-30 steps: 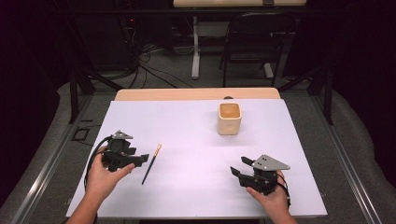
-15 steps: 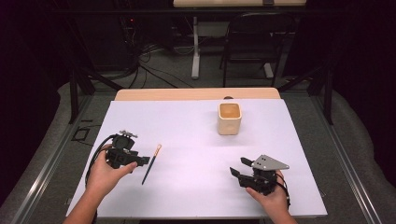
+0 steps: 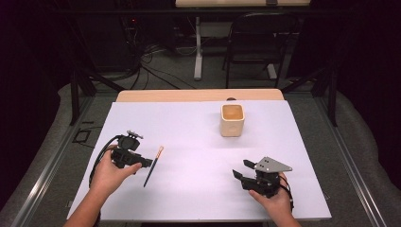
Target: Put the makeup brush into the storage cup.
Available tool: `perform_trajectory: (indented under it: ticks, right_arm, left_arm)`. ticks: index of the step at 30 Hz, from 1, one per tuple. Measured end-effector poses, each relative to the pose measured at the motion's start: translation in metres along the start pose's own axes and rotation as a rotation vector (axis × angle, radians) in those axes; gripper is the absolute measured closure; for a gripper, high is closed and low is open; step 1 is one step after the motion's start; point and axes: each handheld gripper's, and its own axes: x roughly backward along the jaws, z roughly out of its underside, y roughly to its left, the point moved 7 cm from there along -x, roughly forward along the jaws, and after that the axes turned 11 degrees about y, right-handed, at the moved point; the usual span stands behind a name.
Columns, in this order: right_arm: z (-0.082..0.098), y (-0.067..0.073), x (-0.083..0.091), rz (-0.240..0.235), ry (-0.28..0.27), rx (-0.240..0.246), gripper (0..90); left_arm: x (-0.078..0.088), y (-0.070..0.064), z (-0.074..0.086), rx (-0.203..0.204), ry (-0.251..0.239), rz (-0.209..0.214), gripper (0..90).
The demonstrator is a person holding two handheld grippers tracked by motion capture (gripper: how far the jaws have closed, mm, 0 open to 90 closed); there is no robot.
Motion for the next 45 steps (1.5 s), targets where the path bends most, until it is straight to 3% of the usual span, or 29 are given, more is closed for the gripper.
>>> perform_trajectory:
  ticks: [17, 34, 45]
  right_arm:
    - [0.001, 0.001, 0.0, -0.011, 0.008, 0.005, 42.6]
    - [0.001, 0.001, -0.001, -0.019, 0.008, -0.003, 43.3]
    - [0.002, 0.001, -0.001, -0.016, 0.01, -0.002, 43.3]
  left_arm:
    - [-0.009, 0.007, -0.006, 0.013, 0.035, -0.001, 48.3]
    - [-0.023, 0.004, -0.013, 0.013, 0.074, -0.001, 50.8]
    - [-0.035, -0.001, -0.006, 0.01, 0.144, 0.008, 58.9]
